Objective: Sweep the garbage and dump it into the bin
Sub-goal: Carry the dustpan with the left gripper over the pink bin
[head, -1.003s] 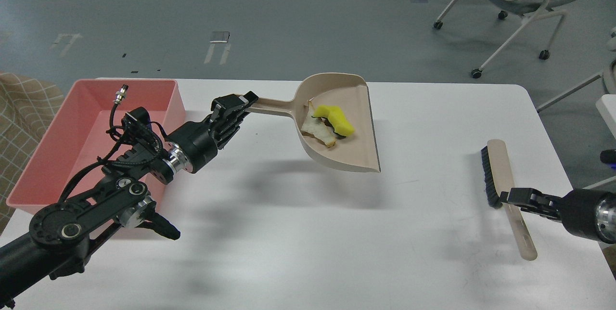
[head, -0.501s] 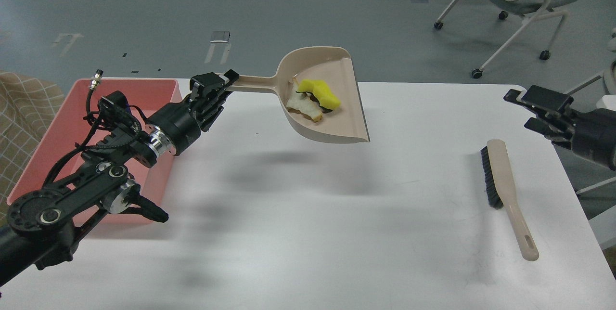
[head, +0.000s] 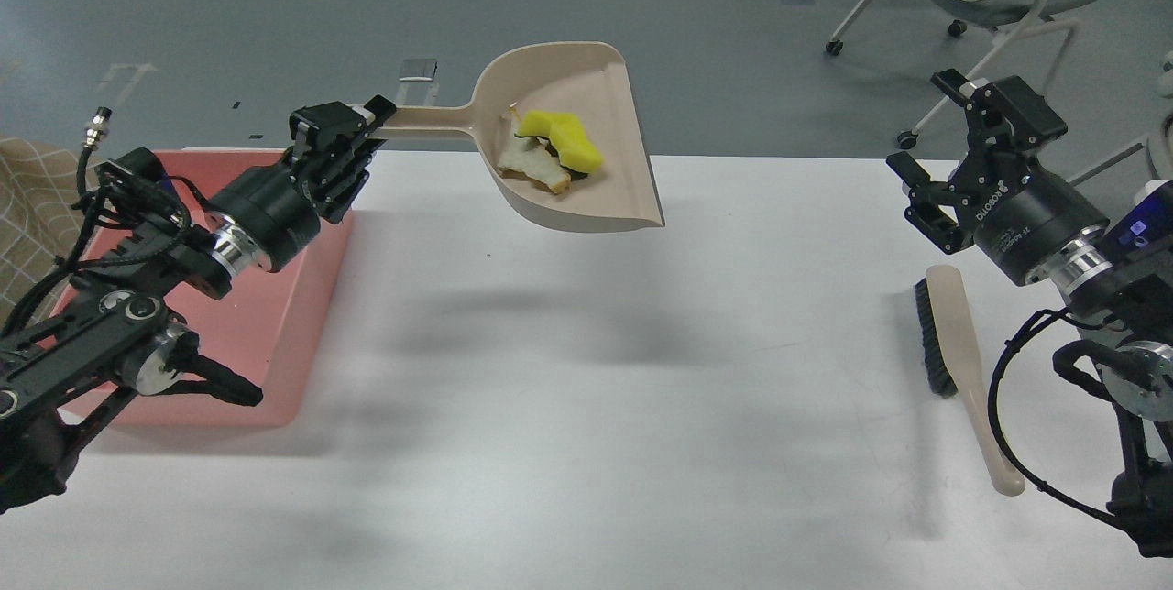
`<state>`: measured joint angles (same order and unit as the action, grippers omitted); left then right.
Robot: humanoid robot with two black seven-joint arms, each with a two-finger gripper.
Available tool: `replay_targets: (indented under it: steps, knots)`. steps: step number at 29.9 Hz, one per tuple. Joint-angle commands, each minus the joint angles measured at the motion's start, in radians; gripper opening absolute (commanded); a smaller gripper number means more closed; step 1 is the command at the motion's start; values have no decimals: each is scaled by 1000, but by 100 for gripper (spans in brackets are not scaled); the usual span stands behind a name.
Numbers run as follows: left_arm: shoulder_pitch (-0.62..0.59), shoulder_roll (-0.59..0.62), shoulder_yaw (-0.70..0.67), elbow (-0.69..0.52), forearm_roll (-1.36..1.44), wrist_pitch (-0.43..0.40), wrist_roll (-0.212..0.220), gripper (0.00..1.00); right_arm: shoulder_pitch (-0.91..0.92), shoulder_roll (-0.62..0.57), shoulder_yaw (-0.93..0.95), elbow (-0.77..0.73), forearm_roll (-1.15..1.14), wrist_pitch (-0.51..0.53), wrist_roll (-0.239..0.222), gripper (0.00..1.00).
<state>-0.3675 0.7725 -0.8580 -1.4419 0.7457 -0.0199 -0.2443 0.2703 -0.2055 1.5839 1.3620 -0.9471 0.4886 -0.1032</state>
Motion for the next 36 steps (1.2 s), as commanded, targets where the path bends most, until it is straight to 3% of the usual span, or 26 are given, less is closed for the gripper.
replay_targets:
  steps: [1, 5, 13, 16, 28, 36]
  knots:
    - [4, 36, -9, 0, -3, -2, -1, 14, -8, 26, 18, -36, 30, 0, 63, 99]
    - [57, 88, -36, 0, -37, -6, -9, 14, -8, 40, 21, -115, 100, 0, 123, 99]
    - [154, 186, -87, 3, -57, -34, -18, 15, -14, 37, 36, -147, 108, 0, 129, 99]
    - [203, 229, -114, 8, -107, -44, -41, 15, -22, 37, 36, -155, 108, 0, 141, 99]
    - [220, 303, -154, 43, -288, -57, -47, 15, -22, 37, 36, -175, 108, 0, 142, 99]
    - [222, 324, -173, 120, -293, -162, -62, 15, -22, 35, 36, -185, 108, 0, 142, 100]
